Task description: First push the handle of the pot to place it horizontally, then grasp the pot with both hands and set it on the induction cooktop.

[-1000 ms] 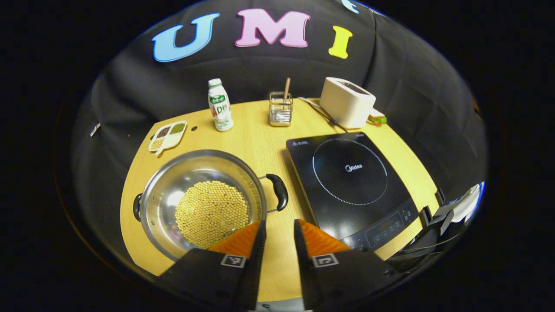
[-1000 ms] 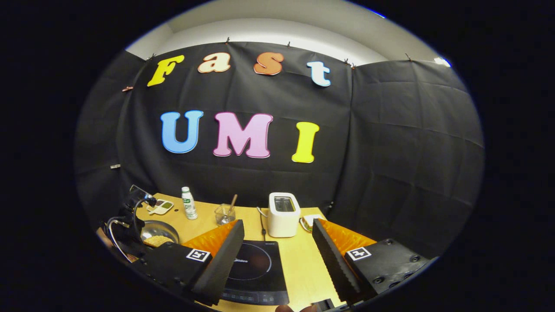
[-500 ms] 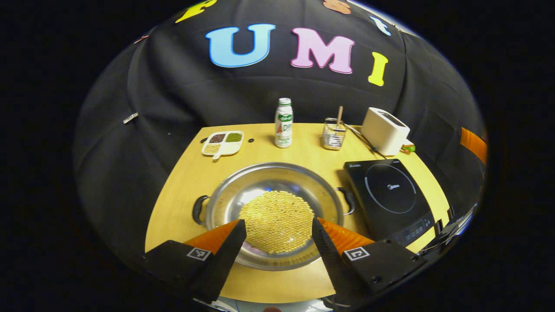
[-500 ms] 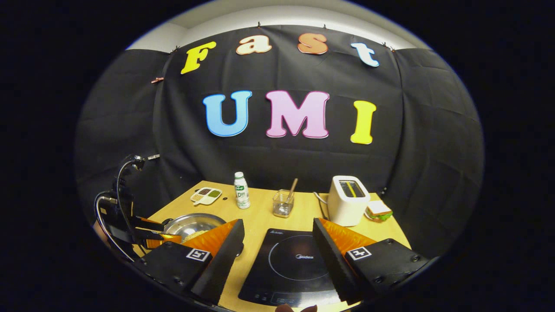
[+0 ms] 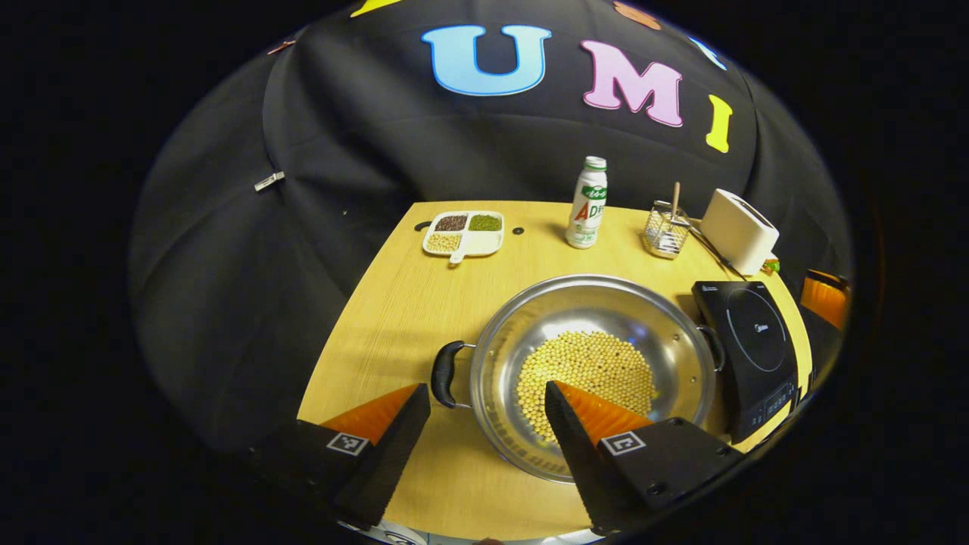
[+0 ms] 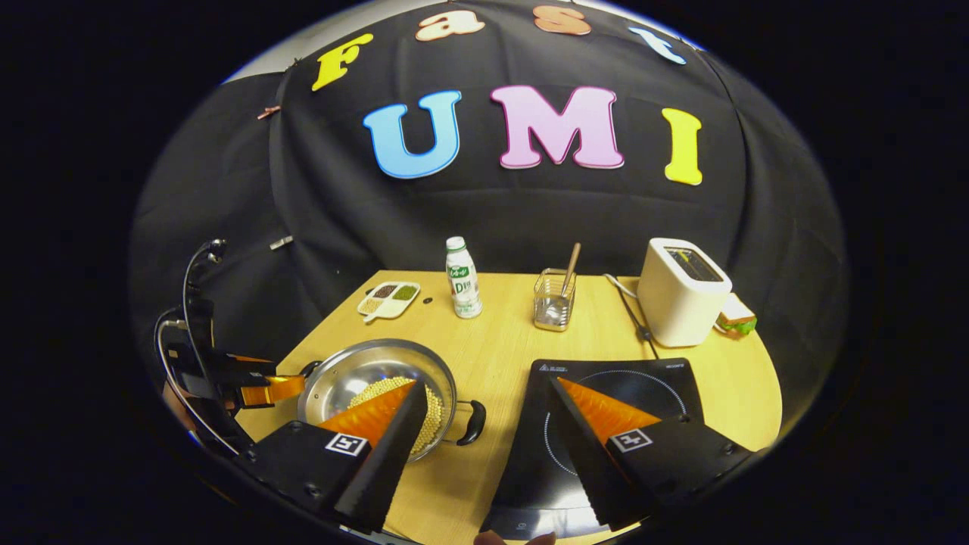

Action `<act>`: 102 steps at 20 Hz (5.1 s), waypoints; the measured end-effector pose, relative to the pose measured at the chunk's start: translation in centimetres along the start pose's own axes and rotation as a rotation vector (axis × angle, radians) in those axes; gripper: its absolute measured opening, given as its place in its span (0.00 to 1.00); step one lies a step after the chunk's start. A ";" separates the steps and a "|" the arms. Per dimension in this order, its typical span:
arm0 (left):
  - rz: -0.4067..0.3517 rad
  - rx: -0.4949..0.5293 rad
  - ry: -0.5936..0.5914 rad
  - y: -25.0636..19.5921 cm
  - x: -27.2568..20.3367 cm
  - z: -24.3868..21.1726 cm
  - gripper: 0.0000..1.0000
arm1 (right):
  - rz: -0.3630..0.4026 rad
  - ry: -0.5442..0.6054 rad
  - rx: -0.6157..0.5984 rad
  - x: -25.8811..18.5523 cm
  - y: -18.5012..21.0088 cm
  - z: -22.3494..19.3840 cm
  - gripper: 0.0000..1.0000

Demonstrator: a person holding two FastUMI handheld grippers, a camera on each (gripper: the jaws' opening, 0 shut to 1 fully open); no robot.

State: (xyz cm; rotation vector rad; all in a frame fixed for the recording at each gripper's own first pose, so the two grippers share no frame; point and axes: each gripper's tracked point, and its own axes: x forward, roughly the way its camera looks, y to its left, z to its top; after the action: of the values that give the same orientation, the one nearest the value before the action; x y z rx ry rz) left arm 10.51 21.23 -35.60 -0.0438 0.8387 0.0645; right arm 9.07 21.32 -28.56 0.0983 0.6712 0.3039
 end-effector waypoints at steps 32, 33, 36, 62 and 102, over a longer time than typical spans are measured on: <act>-0.055 -0.090 0.073 1.5 8.8 -2.3 0.61 | -0.081 0.335 0.034 12.5 2.0 -12.1 0.58; -0.054 -0.089 0.069 1.5 7.9 -2.2 0.61 | -0.075 0.330 0.032 11.8 2.1 -11.7 0.58; -0.057 -0.071 0.071 1.1 5.5 -1.6 0.61 | -0.071 0.325 0.033 9.8 1.8 -10.5 0.58; -0.197 0.053 0.103 -23.1 0.1 2.9 0.61 | -0.199 0.316 0.137 -3.5 -20.7 -7.2 0.53; -0.226 0.046 0.144 -33.2 7.2 4.7 0.61 | -0.190 0.360 0.144 2.5 -33.1 -7.6 0.60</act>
State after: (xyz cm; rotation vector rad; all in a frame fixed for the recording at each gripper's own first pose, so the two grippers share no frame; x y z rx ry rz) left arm 21.25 -11.28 -37.42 -0.1007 0.9742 -0.1723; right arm 14.27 -9.40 -42.21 0.1172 1.0523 0.0890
